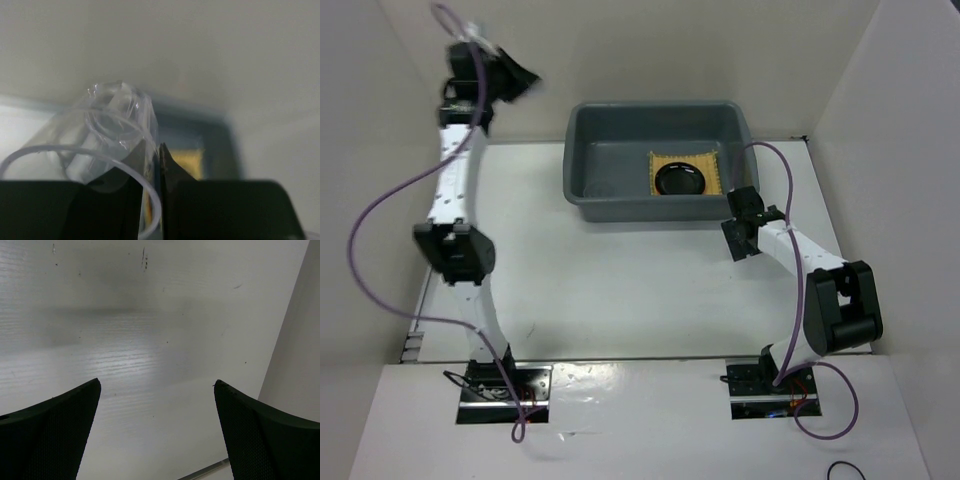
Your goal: Place the mixed dishes into the plastic bin
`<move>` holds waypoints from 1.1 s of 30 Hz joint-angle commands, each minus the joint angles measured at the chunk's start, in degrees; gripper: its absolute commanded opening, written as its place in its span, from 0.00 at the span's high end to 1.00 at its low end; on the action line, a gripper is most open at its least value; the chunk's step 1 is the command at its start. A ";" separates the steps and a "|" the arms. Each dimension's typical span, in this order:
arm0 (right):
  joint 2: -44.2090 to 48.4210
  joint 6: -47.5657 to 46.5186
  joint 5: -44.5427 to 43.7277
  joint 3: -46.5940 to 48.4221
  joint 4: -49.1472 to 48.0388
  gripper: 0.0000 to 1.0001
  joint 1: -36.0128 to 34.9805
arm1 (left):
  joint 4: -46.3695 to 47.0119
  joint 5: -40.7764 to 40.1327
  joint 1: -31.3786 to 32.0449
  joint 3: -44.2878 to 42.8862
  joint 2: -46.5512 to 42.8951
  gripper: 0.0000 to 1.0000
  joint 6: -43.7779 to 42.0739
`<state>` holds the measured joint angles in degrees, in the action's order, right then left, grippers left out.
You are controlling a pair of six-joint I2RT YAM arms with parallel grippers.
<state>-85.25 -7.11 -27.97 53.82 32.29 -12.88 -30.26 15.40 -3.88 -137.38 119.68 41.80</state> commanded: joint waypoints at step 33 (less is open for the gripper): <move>-3.16 1.58 -4.64 0.32 -1.44 0.02 -1.09 | -24.76 -28.05 23.48 -42.27 45.20 0.94 -19.83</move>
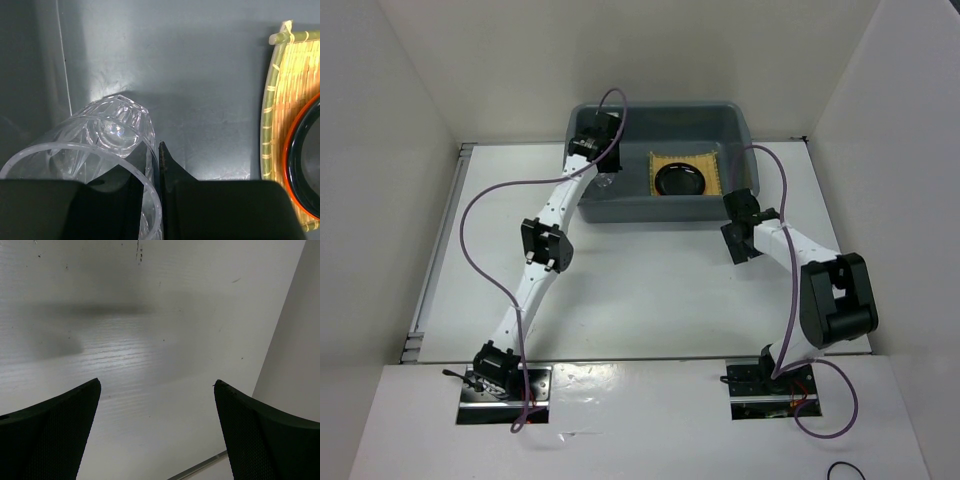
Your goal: Place the mixed dishes into the plastic bin
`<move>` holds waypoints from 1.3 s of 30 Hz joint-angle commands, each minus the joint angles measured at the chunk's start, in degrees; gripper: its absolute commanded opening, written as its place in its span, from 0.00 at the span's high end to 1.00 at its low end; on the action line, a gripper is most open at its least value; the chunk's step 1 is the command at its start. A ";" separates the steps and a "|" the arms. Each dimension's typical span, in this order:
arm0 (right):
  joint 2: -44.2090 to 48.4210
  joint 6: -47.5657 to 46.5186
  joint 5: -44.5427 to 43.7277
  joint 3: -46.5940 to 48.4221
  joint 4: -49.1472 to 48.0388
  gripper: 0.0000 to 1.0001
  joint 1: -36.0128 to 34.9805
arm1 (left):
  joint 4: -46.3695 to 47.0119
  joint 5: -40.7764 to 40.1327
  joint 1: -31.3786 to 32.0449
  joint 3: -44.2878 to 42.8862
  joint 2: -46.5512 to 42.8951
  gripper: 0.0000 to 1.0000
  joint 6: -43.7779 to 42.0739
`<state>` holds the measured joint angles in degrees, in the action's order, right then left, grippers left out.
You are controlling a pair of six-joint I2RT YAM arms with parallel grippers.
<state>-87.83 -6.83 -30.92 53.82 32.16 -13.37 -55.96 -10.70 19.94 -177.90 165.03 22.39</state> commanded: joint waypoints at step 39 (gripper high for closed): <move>8.55 -1.52 6.75 1.46 1.15 0.02 -0.61 | -15.07 -45.12 28.05 54.53 -74.38 0.00 28.75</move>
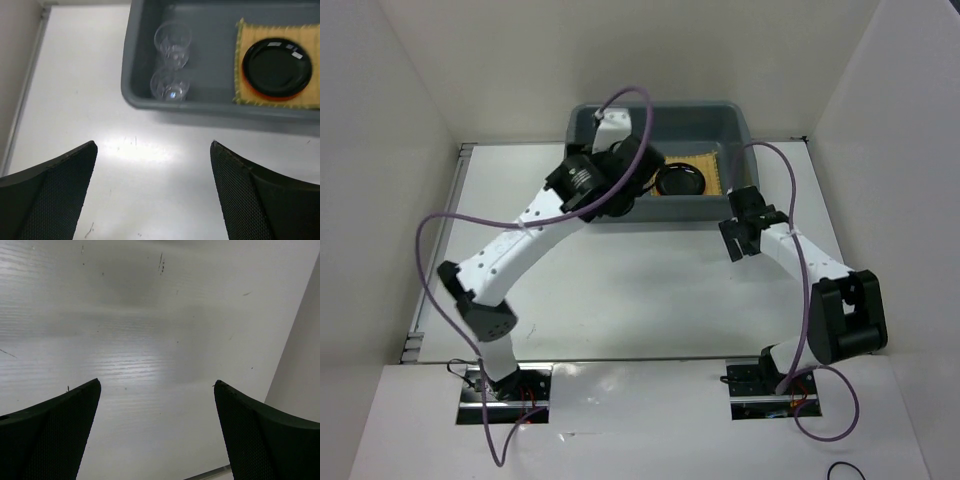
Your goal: Place the mixed dishes into the plastic bin
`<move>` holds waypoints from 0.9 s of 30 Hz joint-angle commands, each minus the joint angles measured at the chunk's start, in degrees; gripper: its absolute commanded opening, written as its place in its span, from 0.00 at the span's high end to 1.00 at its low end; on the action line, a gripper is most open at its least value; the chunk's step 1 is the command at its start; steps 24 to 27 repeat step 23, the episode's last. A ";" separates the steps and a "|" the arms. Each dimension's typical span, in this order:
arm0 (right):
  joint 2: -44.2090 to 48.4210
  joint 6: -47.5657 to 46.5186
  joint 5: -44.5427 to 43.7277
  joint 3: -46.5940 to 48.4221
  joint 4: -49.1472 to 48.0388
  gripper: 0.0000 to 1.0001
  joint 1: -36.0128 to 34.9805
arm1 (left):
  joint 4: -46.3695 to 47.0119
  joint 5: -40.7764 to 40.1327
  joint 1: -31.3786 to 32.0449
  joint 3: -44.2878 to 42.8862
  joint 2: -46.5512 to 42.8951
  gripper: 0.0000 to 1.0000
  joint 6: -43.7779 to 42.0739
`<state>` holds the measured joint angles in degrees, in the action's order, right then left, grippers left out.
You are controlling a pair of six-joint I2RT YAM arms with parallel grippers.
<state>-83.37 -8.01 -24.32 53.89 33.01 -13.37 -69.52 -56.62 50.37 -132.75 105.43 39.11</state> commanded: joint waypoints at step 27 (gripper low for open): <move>17.72 0.63 -2.05 1.66 0.82 0.02 1.85 | 15.45 20.41 -8.53 61.54 -48.45 0.00 -3.50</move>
